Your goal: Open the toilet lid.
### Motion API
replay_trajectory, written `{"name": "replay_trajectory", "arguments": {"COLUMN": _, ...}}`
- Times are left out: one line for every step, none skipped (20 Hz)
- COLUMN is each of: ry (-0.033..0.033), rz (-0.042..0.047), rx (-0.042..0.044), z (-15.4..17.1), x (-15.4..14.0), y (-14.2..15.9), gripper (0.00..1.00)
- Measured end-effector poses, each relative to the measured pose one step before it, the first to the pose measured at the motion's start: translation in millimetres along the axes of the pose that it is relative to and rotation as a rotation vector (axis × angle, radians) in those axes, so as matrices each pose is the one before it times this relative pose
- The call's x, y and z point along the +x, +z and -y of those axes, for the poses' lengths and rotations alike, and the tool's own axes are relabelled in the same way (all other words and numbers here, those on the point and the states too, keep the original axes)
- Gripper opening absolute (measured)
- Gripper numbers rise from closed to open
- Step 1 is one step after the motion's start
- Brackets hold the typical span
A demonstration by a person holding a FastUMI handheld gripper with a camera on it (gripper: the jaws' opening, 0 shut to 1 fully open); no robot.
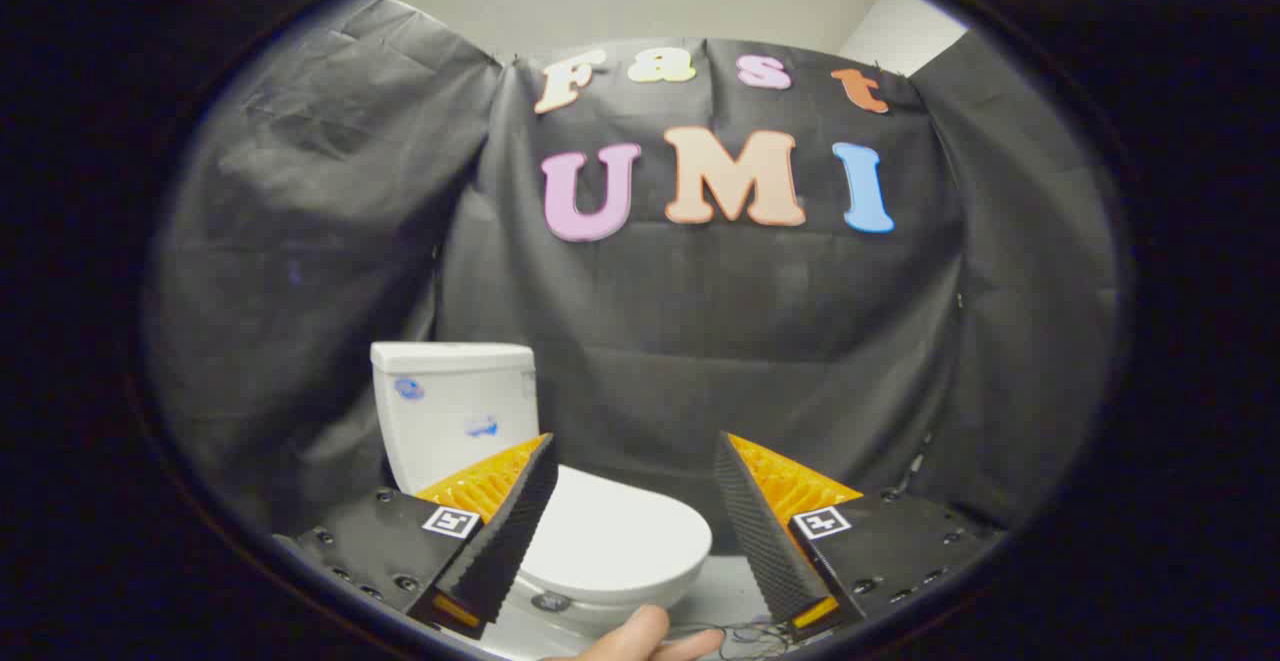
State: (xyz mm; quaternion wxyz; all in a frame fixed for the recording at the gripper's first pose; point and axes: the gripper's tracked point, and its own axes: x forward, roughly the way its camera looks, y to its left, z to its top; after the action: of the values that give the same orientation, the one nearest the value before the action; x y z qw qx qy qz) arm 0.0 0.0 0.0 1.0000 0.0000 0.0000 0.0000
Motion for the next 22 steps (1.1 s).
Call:
{"name": "replay_trajectory", "arguments": {"ry": 0.01195, "rz": 0.00211, "rx": 0.00344, "z": -3.90, "x": 4.56, "y": -1.45, "gripper": 0.98}}
{"name": "replay_trajectory", "arguments": {"ry": 0.02227, "rz": -0.02195, "rx": -0.01700, "z": -7.28, "x": 2.10, "y": -9.72, "gripper": 0.98}}
{"name": "replay_trajectory", "arguments": {"ry": 0.01979, "rz": -0.03124, "rx": -0.02093, "z": -4.85, "x": 2.27, "y": -7.68, "gripper": 0.98}}
{"name": "replay_trajectory", "arguments": {"ry": 0.02948, "rz": -0.02071, "rx": 0.00135, "z": -7.83, "x": 2.45, "y": -5.67, "gripper": 0.98}}
{"name": "replay_trajectory", "arguments": {"ry": 0.03326, "rz": 0.00094, "rx": 0.03234, "z": -10.49, "x": 5.43, "y": -1.80, "gripper": 0.98}}
{"name": "replay_trajectory", "arguments": {"ry": 0.03610, "rz": 0.01880, "rx": 0.04220, "z": -11.05, "x": 6.88, "y": 2.49, "gripper": 0.98}}
{"name": "replay_trajectory", "arguments": {"ry": 0.01873, "rz": 0.01393, "rx": 0.03426, "z": -8.66, "x": 6.34, "y": -0.50, "gripper": 0.98}}
{"name": "replay_trajectory", "arguments": {"ry": -0.00631, "rz": -0.00676, "rx": 0.01715, "z": -1.05, "x": 4.97, "y": -8.41, "gripper": 0.98}}
{"name": "replay_trajectory", "arguments": {"ry": -0.02367, "rz": -0.02407, "rx": -0.00078, "z": 1.33, "x": 1.14, "y": -9.66, "gripper": 0.98}}
{"name": "replay_trajectory", "arguments": {"ry": -0.01986, "rz": -0.02902, "rx": -0.01041, "z": -0.32, "x": -2.21, "y": -11.21, "gripper": 0.98}}
{"name": "replay_trajectory", "arguments": {"ry": -0.02513, "rz": -0.02300, "rx": -0.01212, "z": -0.91, "x": -3.00, "y": -5.46, "gripper": 0.98}}
{"name": "replay_trajectory", "arguments": {"ry": -0.00593, "rz": -0.01472, "rx": -0.00253, "z": -3.04, "x": -2.28, "y": -2.24, "gripper": 0.98}}
{"name": "replay_trajectory", "arguments": {"ry": -0.00199, "rz": -0.00766, "rx": 0.00879, "z": -5.47, "x": -3.14, "y": -1.32, "gripper": 0.98}}
{"name": "replay_trajectory", "arguments": {"ry": -0.00552, "rz": 0.00355, "rx": 0.01704, "z": -3.94, "x": -3.78, "y": -1.51, "gripper": 0.98}}
{"name": "replay_trajectory", "arguments": {"ry": -0.00848, "rz": 0.01137, "rx": 0.01981, "z": -3.46, "x": -3.65, "y": -0.05, "gripper": 0.98}}
{"name": "replay_trajectory", "arguments": {"ry": -0.01319, "rz": 0.01147, "rx": 0.01993, "z": -2.56, "x": -2.47, "y": -0.61, "gripper": 0.98}}
{"name": "replay_trajectory", "arguments": {"ry": -0.00490, "rz": 0.01012, "rx": 0.02128, "z": -3.14, "x": -0.53, "y": -0.94, "gripper": 0.98}}
{"name": "replay_trajectory", "arguments": {"ry": 0.00372, "rz": 0.00476, "rx": 0.01865, "z": -6.36, "x": -0.37, "y": -3.24, "gripper": 0.98}}
{"name": "replay_trajectory", "arguments": {"ry": -0.00109, "rz": -0.00842, "rx": 0.00903, "z": -2.23, "x": 0.70, "y": -5.26, "gripper": 0.98}}
{"name": "replay_trajectory", "arguments": {"ry": -0.00280, "rz": -0.01530, "rx": -0.00139, "z": -0.88, "x": 0.79, "y": -7.71, "gripper": 0.98}}
{"name": "replay_trajectory", "arguments": {"ry": -0.00470, "rz": -0.01937, "rx": -0.00479, "z": 1.33, "x": 1.50, "y": -4.98, "gripper": 0.98}}
{"name": "replay_trajectory", "arguments": {"ry": 0.00293, "rz": -0.01254, "rx": -0.00120, "z": -0.21, "x": 0.62, "y": -2.66, "gripper": 0.98}}
